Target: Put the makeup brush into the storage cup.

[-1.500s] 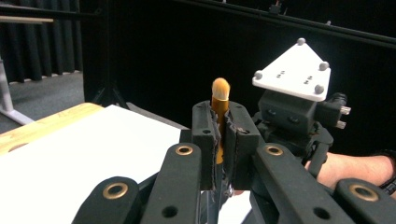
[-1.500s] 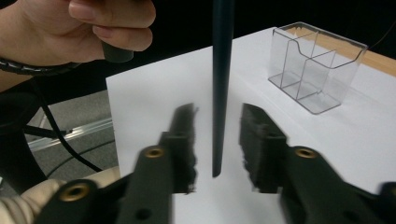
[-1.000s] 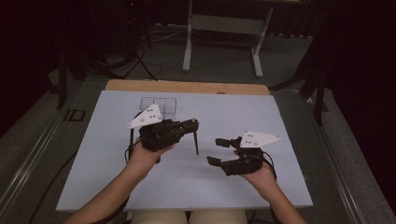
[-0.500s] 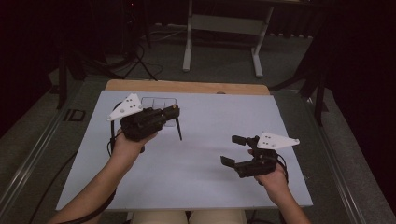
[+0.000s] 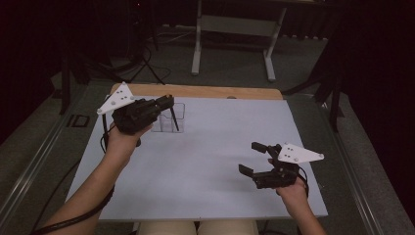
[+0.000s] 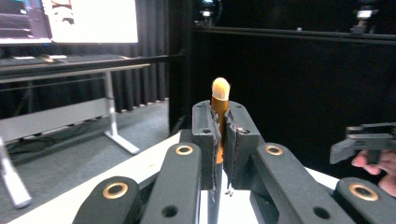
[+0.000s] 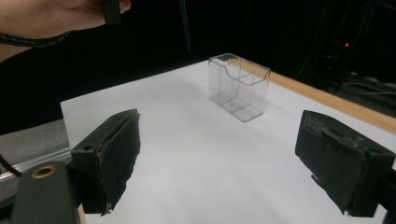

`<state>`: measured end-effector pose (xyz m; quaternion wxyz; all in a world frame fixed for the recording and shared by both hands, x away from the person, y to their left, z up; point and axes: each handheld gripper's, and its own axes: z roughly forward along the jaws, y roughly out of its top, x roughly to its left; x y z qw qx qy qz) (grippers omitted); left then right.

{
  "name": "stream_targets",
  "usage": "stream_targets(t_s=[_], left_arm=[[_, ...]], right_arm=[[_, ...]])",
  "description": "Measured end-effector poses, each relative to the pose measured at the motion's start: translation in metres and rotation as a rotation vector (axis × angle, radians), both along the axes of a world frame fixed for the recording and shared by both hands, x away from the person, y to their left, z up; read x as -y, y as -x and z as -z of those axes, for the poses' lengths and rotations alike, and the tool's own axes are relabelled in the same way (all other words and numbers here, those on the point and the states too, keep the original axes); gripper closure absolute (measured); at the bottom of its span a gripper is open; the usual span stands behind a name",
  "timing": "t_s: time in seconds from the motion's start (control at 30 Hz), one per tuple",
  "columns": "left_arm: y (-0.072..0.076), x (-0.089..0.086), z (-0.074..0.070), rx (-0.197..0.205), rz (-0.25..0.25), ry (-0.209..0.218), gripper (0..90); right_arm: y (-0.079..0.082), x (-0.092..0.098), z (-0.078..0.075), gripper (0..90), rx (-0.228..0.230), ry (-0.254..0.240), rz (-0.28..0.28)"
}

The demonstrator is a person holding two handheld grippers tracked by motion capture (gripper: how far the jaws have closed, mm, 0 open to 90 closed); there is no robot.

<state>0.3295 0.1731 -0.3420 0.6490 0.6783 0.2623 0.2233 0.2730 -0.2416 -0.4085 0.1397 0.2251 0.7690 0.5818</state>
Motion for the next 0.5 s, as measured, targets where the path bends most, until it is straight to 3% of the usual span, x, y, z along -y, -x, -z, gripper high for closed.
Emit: stream_targets(t_s=[0.5], left_arm=[[-0.033,-0.03,0.006,0.021,-0.115,-0.032,85.4]], right_arm=[[-0.003,0.0,0.0,14.1,0.003,-0.003,0.007]])
